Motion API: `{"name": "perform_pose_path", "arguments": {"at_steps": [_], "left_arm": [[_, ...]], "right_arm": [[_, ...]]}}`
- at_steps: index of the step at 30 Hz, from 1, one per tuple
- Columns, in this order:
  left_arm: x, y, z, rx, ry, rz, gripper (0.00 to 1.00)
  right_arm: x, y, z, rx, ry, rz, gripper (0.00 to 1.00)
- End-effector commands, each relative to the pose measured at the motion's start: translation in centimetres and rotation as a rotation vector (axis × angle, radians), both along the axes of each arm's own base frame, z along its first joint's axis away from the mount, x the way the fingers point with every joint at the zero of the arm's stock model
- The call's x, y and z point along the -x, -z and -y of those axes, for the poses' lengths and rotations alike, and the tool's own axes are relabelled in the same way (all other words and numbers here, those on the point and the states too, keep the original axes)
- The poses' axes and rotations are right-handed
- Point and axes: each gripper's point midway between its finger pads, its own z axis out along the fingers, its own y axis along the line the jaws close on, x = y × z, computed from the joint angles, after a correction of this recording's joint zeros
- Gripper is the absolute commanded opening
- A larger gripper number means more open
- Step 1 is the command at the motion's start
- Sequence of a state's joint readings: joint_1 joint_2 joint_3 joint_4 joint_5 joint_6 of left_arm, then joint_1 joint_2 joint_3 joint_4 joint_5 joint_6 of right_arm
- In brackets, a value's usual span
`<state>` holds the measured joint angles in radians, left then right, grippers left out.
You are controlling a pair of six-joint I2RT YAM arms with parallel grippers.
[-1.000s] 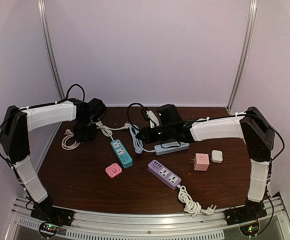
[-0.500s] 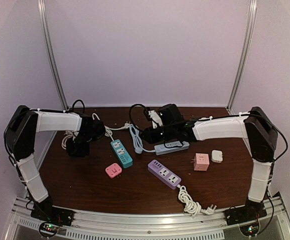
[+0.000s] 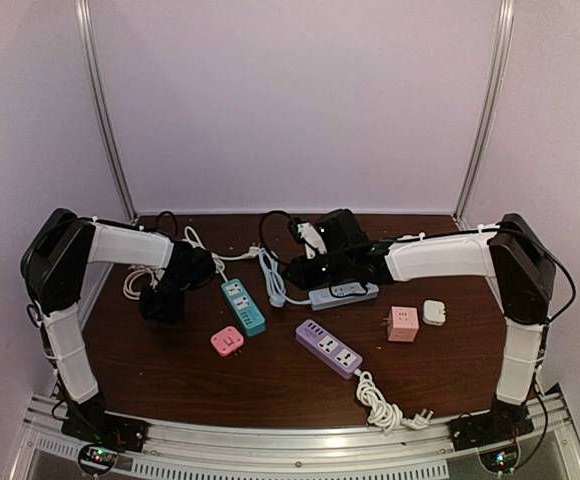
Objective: Pull the plug off the socket
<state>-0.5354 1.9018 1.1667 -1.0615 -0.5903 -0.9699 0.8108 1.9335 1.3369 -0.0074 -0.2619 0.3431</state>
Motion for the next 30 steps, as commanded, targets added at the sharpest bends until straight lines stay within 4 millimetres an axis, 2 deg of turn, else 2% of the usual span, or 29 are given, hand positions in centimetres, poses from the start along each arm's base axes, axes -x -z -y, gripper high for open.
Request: {"name": "perform_pose_path", "arguments": {"at_steps": [1, 5, 7, 13, 17, 22, 27, 30], "left_arm": [[-0.3, 1.2, 0.6, 0.043, 0.012, -0.019, 0.38], [-0.6, 1.1, 1.2, 0.065, 0.029, -0.020, 0.47], [-1.0, 0.9, 1.7, 0.085, 0.043, -0.014, 0.55], [-2.7, -0.7, 4.5, 0.204, 0.119, 0.026, 0.78], [-4.4, -2.8, 6.6, 0.302, 0.166, 0.087, 0.87], [-7.1, -6.7, 8.9, 0.395, 0.240, 0.181, 0.94], [-10.6, -9.8, 9.0, 0.504, 0.265, 0.276, 0.96], [-12.9, -11.3, 8.1, 0.534, 0.275, 0.345, 0.96]], "right_arm": [[-0.7, -1.3, 0.5, 0.008, 0.021, 0.029, 0.22], [-0.8, -1.6, 0.4, 0.006, 0.024, 0.033, 0.23], [-0.9, -1.7, 0.5, 0.005, 0.026, 0.035, 0.23], [-0.9, -2.0, 0.6, 0.010, 0.032, 0.037, 0.23], [-1.1, -2.3, 0.7, 0.017, 0.039, 0.043, 0.26], [-1.1, -2.4, 0.8, 0.020, 0.044, 0.043, 0.28], [-1.2, -2.8, 0.8, 0.021, 0.051, 0.043, 0.44], [-1.3, -2.8, 0.9, 0.025, 0.055, 0.040, 0.56]]}}
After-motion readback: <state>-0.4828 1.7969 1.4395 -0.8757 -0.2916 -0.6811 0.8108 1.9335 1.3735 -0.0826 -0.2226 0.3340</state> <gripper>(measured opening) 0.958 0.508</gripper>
